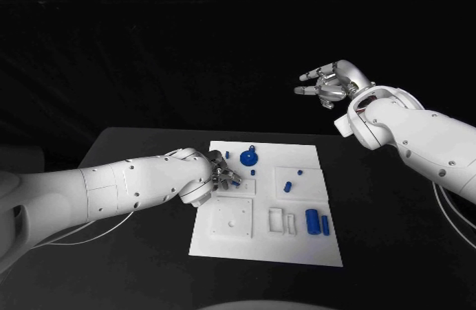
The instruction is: Assemble the parts on the task board
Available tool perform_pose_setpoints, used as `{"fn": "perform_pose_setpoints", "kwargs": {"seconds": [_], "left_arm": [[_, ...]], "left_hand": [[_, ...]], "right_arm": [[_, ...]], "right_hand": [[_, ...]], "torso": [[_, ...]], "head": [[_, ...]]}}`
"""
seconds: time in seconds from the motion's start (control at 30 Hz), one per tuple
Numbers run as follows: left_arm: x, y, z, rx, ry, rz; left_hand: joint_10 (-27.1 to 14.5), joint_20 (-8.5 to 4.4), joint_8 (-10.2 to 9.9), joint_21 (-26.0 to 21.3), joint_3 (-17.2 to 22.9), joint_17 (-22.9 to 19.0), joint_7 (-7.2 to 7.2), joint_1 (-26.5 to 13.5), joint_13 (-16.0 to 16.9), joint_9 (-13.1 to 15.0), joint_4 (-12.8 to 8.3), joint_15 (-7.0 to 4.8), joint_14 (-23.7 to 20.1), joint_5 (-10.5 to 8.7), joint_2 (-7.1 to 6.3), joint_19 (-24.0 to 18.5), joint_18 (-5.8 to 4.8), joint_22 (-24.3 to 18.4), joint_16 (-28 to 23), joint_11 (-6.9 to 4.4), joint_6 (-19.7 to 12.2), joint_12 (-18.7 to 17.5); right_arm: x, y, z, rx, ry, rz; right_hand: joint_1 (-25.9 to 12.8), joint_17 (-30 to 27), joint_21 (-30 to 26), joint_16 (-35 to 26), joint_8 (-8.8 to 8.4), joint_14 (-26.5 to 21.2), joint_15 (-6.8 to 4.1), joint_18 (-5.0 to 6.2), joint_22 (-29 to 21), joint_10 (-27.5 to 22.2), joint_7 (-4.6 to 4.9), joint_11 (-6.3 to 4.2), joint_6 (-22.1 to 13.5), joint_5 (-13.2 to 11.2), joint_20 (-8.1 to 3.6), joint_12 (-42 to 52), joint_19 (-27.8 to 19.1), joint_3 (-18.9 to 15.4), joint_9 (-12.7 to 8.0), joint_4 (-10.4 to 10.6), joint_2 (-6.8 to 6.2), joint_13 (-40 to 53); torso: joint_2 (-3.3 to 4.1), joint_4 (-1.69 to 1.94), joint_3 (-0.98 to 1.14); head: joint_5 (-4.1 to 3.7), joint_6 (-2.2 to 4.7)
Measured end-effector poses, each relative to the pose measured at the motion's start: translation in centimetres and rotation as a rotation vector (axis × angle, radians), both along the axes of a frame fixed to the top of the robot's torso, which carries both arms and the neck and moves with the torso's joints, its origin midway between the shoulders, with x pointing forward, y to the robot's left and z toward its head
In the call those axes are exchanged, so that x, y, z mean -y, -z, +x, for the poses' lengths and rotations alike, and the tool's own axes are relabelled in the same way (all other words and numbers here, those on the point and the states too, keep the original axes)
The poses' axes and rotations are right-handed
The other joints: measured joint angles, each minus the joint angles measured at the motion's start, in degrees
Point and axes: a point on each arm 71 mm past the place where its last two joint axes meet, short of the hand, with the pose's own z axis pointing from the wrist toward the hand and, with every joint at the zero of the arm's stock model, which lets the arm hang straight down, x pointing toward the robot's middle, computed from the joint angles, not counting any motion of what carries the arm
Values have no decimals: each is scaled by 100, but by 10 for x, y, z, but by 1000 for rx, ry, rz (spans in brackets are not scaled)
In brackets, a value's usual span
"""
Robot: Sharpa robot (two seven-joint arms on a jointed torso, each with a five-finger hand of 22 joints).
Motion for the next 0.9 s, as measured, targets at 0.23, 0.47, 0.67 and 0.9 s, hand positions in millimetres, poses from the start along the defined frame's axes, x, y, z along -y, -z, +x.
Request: {"fn": "perform_pose_setpoints", "kwargs": {"seconds": [0.23,0.47,0.67,0.9], "left_arm": [[0,1,-1,-4,2,5],[0,1,-1,-7,7,11],[1,0,-1,-3,18,22],[2,0,-2,9,40,41]], "left_hand": [[2,0,4,-101,1,0,22,-20,6,36,-1,7,6,-1,-21,0,0,95,0,1,22,0],[11,0,3,-134,1,0,22,-20,5,36,-1,7,6,-1,-20,40,-1,137,0,10,22,0],[11,0,-1,-154,3,0,21,-20,5,36,1,8,6,27,-20,40,-1,160,0,11,22,0],[13,0,-7,-266,11,-1,21,-19,10,40,8,10,7,27,-19,82,-2,279,23,13,22,21]], "right_arm": [[-1,1,1,-3,-1,-1],[0,1,1,-7,0,-3],[0,1,1,-9,0,-5],[-1,2,1,-11,-2,-5]], "right_hand": [[0,0,0,0,0,0,0,0,0,0,0,0,0,0,0,0,0,0,0,0,0,-2],[0,0,0,0,0,0,0,0,0,0,0,0,0,0,0,0,0,0,0,0,0,-2],[0,0,0,0,0,0,0,0,0,0,0,0,0,0,0,0,0,0,0,0,0,-2],[0,0,0,0,0,0,0,0,0,0,0,0,0,0,0,1,0,0,0,0,0,-2]], "torso": [[0,6,-2],[2,10,-2],[2,12,-2],[4,14,-2]], "head": [[1,-7],[-10,-23],[-15,-31],[-21,-35]]}}
